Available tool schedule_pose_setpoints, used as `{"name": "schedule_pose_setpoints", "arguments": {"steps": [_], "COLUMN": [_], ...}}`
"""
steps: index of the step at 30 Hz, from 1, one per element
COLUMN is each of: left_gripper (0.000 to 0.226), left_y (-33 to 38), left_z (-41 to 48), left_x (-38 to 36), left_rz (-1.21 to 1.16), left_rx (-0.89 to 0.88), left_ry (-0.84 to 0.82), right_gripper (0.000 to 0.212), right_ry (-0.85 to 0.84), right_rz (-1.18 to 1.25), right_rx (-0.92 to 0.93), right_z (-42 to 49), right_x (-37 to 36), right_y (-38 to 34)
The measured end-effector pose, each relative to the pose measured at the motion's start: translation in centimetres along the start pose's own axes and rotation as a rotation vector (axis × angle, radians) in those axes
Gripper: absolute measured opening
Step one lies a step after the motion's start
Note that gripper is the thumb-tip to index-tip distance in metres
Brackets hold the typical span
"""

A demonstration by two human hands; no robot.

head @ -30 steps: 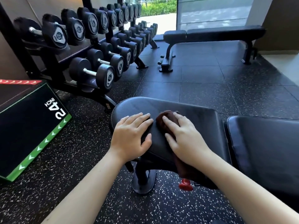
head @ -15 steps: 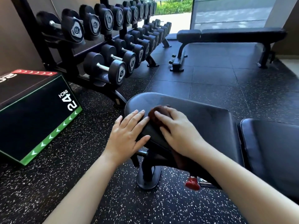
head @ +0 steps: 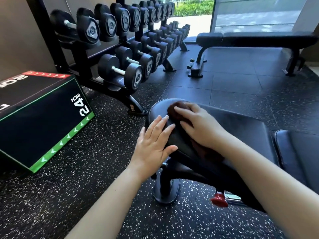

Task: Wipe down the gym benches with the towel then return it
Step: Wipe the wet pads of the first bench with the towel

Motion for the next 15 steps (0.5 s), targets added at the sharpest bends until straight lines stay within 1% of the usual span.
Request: {"name": "schedule_pose_setpoints", "arguments": {"steps": [1, 3, 5, 8, 11, 13, 15], "left_gripper": [0.063, 0.061, 0.058, 0.056, 0.054, 0.052, 0.050], "left_y": [0.1, 0.4, 0.7, 0.5, -0.4, -0.8, -1.1], "left_z": [0.0, -0.4, -0.7, -1.5, -3.1, -4.3, -5.5], "left_x": [0.0, 0.1, 0.4, 1.1, 1.7, 1.9, 2.1], "left_rz": [-0.005, 0.042, 0.144, 0.282, 0.350, 0.343, 0.310], "left_rx": [0.014, 0.022, 0.011, -0.031, -0.016, 0.012, 0.051], "left_ry": [-0.003, -0.004, -0.019, -0.046, -0.078, -0.076, -0.066], "right_gripper": [0.046, 0.045, 0.044, 0.040, 0.037, 0.039, 0.041], "right_ry": [0.001, 0.005, 0.015, -0.039, -0.075, -0.074, -0.055], "right_rz": [0.002, 0.002, 0.003, -0.053, -0.113, -0.107, -0.089], "right_rx": [0.031, 0.016, -0.029, -0.126, -0.217, -0.173, -0.001], "right_z": [-1.1, -0.9, 1.6, 7.2, 9.9, 8.7, 5.2], "right_x": [-0.3, -0.3, 0.1, 0.0, -0.4, -0.3, -0.9], "right_y": [-0.4, -0.4, -0.3, -0.4, -0.6, -1.5, -3.6]}}
Point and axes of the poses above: each hand's wrist, its own z-axis towards the middle knuckle, its own x-axis out of the back of the hand, y = z × x, the point moved 6 cm from there along z, towards the middle knuckle, and after that the axes turned 15 degrees about -y, right-handed, at the moved point
